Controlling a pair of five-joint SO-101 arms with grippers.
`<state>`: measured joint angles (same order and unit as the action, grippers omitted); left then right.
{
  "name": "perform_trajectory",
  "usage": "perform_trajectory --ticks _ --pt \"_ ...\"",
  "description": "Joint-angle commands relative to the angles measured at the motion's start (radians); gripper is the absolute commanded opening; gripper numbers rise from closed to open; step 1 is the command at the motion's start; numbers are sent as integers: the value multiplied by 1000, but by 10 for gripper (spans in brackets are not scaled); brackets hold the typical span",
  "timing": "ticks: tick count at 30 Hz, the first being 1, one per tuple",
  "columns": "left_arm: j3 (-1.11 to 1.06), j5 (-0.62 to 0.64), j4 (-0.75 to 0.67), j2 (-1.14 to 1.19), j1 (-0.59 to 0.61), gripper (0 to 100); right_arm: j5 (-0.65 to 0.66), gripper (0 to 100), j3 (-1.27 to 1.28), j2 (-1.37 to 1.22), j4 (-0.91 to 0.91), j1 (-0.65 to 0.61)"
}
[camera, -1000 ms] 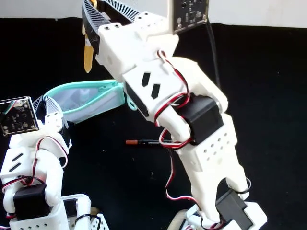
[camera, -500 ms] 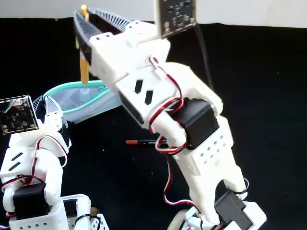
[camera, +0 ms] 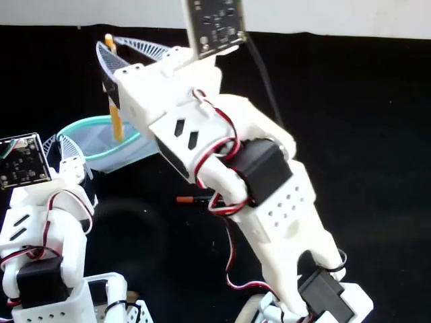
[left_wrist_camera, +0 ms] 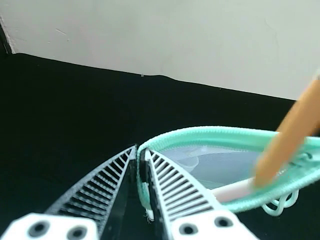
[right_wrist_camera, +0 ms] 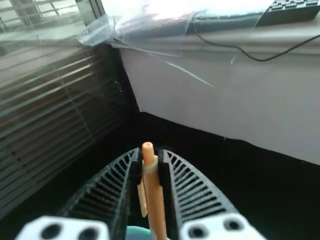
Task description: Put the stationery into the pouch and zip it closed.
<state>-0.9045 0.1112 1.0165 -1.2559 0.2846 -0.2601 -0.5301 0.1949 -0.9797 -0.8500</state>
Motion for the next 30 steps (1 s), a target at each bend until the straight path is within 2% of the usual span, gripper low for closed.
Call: perform_trajectory --ticks 1,9,18,24,26,30 --pt "-31 3 5 58 12 7 14 8 50 25 24 -2" --pt "-30 3 5 58 12 7 14 8 278 35 124 -35" --pt "-30 3 5 58 12 7 12 8 380 38 119 -111" --pt "-30 3 3 58 12 7 14 15 387 48 119 -82" --pt "-30 3 3 58 12 7 14 49 395 87 119 -74" --pt "-30 3 3 58 12 7 14 184 389 151 79 -73"
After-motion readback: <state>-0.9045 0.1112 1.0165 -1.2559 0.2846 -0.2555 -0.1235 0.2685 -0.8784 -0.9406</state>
